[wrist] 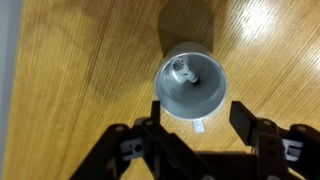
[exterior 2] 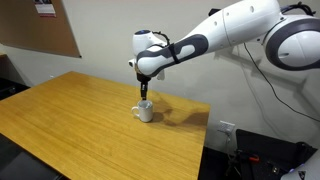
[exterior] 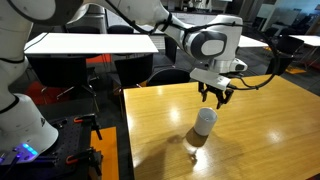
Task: Remove the marker from the mug cup and place it on the table
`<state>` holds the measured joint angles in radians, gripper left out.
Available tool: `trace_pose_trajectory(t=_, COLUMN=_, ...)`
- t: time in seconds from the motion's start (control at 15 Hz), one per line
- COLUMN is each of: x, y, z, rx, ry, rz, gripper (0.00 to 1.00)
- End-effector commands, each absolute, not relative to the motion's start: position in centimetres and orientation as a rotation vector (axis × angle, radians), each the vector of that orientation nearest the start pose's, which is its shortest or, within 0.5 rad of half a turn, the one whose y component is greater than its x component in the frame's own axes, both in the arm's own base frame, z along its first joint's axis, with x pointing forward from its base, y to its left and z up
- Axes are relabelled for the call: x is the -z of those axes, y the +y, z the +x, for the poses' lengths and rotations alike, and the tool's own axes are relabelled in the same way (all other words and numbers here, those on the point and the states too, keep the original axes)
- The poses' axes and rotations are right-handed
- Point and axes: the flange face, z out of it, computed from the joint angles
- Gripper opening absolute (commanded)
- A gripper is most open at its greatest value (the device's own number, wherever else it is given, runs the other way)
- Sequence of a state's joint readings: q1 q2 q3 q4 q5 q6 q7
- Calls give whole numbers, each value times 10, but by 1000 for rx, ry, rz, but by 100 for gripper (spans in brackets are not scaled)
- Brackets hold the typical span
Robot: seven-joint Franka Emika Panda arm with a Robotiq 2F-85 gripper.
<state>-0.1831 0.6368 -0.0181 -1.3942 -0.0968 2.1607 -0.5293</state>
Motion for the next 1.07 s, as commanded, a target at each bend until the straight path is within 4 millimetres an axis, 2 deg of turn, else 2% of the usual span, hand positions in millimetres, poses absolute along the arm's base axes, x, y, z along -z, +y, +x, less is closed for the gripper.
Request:
trace_pose_trajectory(t=0.0, x=-341, y=-155, z=724, rx=171, ry=-624, rz=-3211, gripper=75)
trace_pose_trajectory(t=0.27, x=-326, y=-160, z=725, rx=142, ry=-616, rz=-3206, gripper=72)
trace_pose_trajectory(t=0.67, x=-313, y=-160, z=726, rx=121, ry=-624, rz=-3196, gripper=56)
trace_pose_trajectory(t=1.0, x=-308, y=-161, z=730, rx=140, ry=-635, rz=-3192, gripper=54)
